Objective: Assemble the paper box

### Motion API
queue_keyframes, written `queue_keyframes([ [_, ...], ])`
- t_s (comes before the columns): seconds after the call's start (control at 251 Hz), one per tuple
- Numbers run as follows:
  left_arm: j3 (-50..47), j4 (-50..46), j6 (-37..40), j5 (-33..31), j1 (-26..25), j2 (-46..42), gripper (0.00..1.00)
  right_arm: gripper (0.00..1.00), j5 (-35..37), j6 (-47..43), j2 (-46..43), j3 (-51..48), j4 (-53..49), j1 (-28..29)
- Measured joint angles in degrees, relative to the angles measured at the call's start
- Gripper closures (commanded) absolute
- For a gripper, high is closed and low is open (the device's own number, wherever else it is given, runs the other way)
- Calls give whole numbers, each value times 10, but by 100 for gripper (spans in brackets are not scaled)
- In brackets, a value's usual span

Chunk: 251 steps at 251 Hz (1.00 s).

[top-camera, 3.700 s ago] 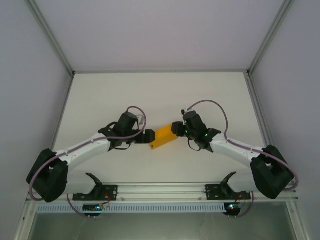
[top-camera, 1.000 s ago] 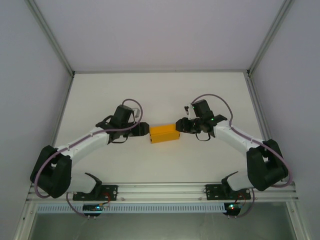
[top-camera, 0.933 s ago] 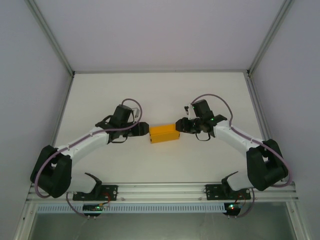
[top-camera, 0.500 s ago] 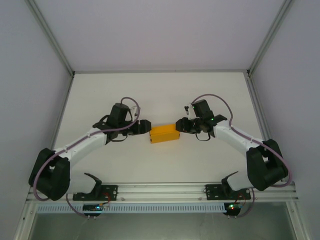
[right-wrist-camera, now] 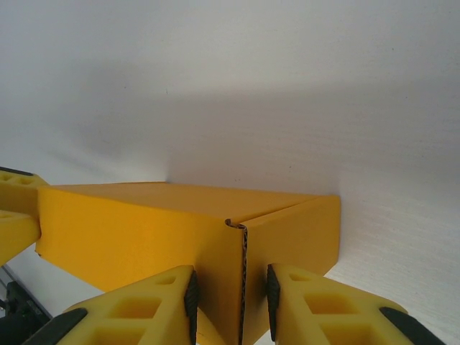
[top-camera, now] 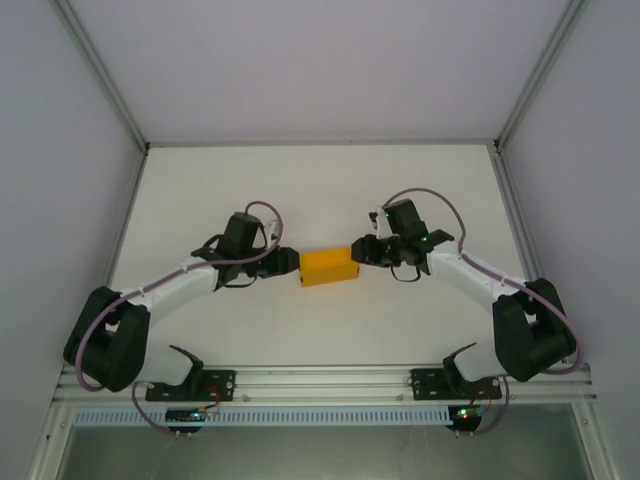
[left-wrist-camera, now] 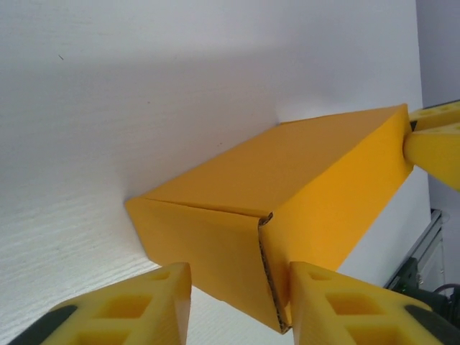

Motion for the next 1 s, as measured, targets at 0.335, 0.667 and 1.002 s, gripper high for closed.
queue_keyframes([
  [0.335, -16, 52, -26, 16, 2, 17, 100, 74, 1, 13, -5, -16, 24, -1],
  [0.667, 10, 19, -34, -57, -29, 24, 100, 94, 13, 24, -29, -53, 75, -3],
  [1.002, 86, -76, -5, -163, -76, 32, 74, 98, 46, 23, -55, -66, 93, 1],
])
